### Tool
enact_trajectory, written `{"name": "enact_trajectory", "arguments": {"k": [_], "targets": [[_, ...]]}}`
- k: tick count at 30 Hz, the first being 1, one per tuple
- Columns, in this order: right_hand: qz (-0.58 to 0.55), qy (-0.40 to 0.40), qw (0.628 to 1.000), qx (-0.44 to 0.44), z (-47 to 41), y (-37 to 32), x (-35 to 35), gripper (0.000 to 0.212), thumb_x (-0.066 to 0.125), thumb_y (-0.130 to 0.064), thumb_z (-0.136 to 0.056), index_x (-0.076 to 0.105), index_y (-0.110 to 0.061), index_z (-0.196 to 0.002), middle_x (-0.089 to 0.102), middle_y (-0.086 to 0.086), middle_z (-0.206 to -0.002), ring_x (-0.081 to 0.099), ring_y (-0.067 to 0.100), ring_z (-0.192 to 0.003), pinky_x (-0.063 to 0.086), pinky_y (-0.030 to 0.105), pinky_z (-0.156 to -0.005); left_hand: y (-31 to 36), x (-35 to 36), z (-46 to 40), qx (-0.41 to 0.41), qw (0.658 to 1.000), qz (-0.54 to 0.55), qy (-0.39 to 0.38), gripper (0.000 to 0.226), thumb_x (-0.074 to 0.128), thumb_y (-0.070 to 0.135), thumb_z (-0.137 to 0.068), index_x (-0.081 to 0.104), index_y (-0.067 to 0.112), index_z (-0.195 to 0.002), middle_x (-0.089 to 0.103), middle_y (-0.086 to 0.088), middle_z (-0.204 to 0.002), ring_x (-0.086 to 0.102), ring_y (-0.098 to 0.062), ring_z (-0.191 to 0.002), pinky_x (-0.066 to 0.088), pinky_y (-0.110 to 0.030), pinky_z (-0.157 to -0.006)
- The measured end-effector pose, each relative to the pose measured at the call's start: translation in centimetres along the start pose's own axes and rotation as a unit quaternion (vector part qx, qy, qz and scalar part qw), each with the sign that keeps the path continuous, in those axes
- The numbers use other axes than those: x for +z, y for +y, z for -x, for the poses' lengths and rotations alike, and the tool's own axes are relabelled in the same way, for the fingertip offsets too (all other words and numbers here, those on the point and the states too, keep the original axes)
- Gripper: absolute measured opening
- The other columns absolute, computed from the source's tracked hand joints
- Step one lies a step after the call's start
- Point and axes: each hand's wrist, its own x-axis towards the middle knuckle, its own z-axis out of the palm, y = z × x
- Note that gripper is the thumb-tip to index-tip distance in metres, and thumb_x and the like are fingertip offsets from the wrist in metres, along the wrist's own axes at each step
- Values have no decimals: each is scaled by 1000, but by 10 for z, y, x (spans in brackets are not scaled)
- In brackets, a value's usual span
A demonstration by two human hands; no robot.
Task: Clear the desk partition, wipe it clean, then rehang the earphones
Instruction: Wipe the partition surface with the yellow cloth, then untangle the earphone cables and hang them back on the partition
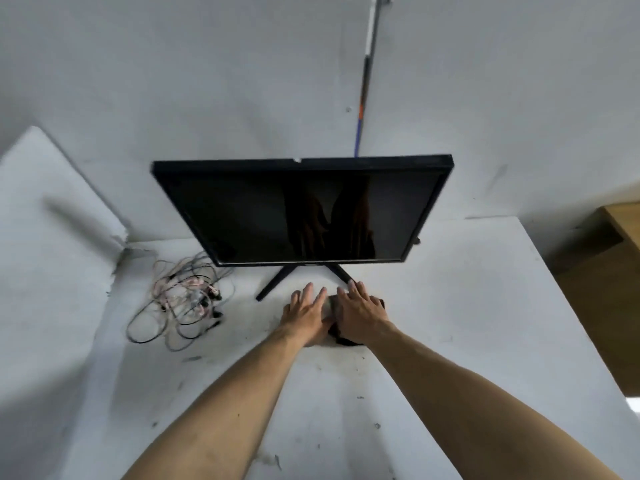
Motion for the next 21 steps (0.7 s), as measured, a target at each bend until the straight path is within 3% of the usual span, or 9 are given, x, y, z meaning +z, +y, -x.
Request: {"name": "enact_trajectory", "arguments": {"k": [7, 11, 14, 17, 21], "targets": [[11, -45, 994, -97, -12, -125, -26, 52, 47, -24, -95, 38, -18, -146, 40, 8, -146, 33, 29, -141, 35, 44, -109, -100, -38, 49, -94, 994, 44, 44, 53, 45, 42, -97, 37, 19, -145, 28, -7, -148, 27, -31, -137, 33, -44, -110], [0, -61, 990, -124, -29, -196, -29, 41, 45, -20, -92, 48, -15, -133, 45, 10, -137, 41, 32, -132, 40, 45, -105, -170, -48, 69, -159, 980, 92, 78, 46, 46, 32, -96, 45, 18, -139, 37, -10, -147, 32, -33, -136, 37, -44, -108], [-17, -64, 990, -127, -46, -237, -30, 44, 46, -21, -93, 47, -16, -137, 45, 10, -138, 42, 32, -132, 40, 45, -105, -213, -61, 75, -188, 971, 110, 97, 42, 51, 30, -91, 52, 16, -130, 49, -13, -135, 43, -35, -127, 42, -44, -103], [-40, -62, 991, -114, -64, -268, -27, 47, 49, -24, -93, 48, -21, -139, 47, 8, -139, 44, 31, -132, 41, 45, -106, -246, -72, 68, -198, 964, 128, 118, 36, 43, 16, -85, 57, 12, -118, 55, -14, -126, 51, -35, -119, 46, -44, -96], [-35, -53, 993, -104, -91, -295, -18, 47, 52, -21, -94, 46, -18, -141, 45, 7, -139, 43, 29, -133, 42, 45, -103, -271, -83, 41, -184, 960, 123, 170, 32, 41, 21, -85, 60, 12, -110, 60, -10, -118, 57, -33, -111, 50, -41, -88]]}}
